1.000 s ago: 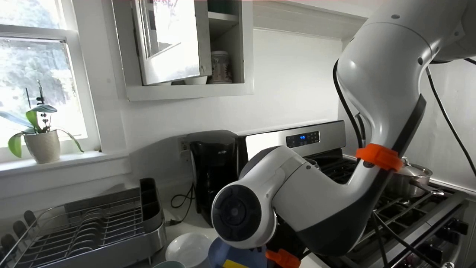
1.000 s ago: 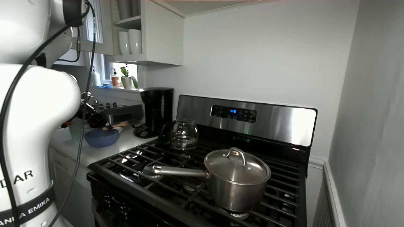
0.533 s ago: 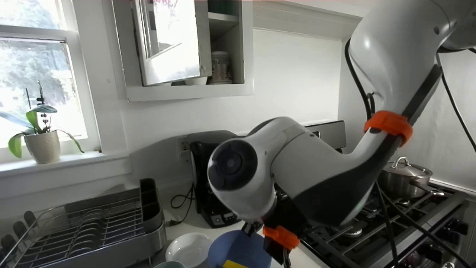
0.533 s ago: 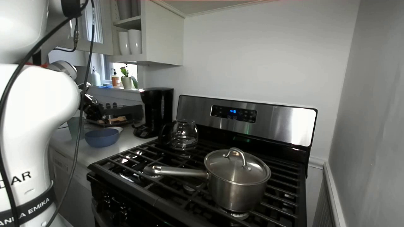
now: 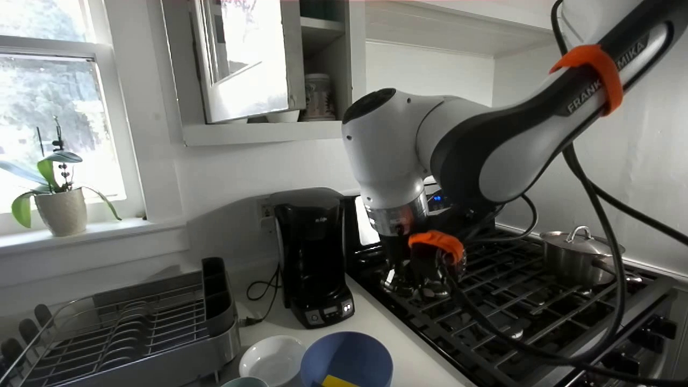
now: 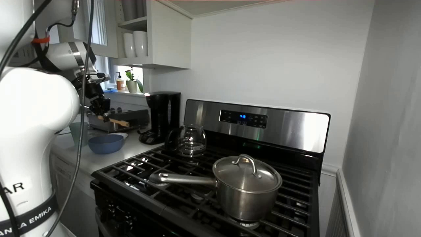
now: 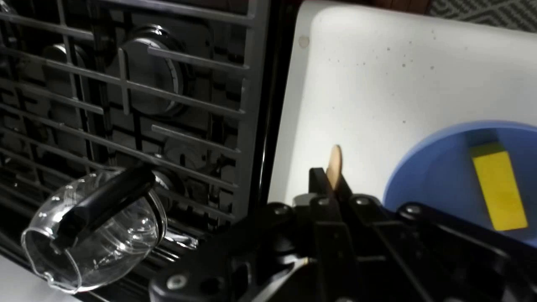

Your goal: Pick up the wooden fork and mix the contents of the kettle, put the wooden fork back on the blue bowl

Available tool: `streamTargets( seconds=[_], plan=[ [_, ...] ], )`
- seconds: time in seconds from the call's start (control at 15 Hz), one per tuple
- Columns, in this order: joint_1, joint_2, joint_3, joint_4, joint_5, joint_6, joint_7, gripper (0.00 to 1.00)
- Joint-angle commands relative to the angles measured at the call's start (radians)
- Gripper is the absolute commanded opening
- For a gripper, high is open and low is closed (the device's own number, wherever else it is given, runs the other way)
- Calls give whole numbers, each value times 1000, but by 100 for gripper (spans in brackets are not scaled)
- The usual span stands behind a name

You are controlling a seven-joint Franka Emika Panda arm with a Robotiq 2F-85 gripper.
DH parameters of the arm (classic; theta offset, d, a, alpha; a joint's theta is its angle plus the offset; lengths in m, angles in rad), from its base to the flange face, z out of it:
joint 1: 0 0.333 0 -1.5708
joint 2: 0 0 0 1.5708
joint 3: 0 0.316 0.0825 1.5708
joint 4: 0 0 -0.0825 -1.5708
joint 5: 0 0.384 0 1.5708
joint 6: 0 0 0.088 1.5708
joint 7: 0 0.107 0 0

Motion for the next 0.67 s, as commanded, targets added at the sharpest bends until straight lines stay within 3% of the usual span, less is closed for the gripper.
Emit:
streamTargets(
  seconds=[0.0,0.33,0.4,0.6],
  plan=[
    [-79,-130,14,-83,176,-72,-101,1],
    [-171,-231,-4,-112,221,-135,-32,1],
    [-164,-170,20,-70,182,-135,-58,1],
    [-179,-177,22,-71,183,-135,-63,3]
  ],
)
